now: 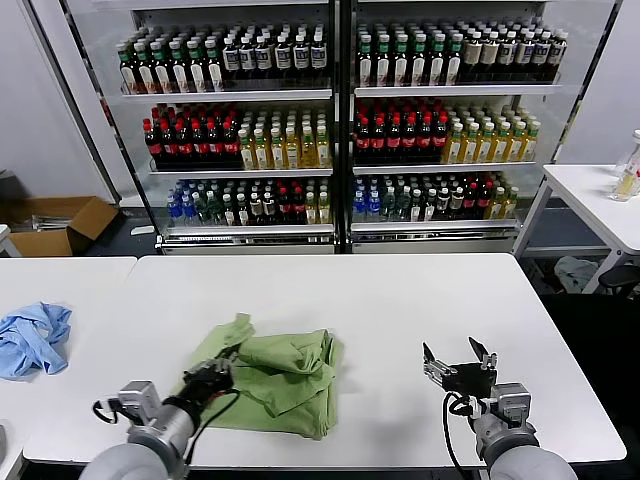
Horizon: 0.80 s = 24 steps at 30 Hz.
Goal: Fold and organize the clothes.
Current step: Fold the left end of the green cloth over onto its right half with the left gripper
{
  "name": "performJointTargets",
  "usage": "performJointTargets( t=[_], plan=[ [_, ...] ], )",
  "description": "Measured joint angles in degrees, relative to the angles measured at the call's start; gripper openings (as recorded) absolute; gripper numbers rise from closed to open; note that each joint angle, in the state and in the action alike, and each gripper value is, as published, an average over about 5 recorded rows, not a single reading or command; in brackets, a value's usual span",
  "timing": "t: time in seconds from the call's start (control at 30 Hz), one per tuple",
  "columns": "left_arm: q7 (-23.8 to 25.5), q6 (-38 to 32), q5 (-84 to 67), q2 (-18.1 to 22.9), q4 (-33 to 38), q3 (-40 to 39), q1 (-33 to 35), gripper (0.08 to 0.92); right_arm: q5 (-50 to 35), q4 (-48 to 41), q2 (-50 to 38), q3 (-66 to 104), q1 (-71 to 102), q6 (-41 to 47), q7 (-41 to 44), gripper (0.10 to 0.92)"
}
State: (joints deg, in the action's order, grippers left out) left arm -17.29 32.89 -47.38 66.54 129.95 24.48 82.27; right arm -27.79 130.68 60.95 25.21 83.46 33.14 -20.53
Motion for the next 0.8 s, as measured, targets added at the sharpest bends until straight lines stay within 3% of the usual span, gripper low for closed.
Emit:
performJointTargets(
  t=[0.8],
  plan=[
    [-2.56, -0.12, -1.17, 8.01, -6.47, -10.57, -7.24, 0.098, 0.39, -0.71, -0.21, 0.24, -0.09, 0.00, -0.26, 0.823]
  ],
)
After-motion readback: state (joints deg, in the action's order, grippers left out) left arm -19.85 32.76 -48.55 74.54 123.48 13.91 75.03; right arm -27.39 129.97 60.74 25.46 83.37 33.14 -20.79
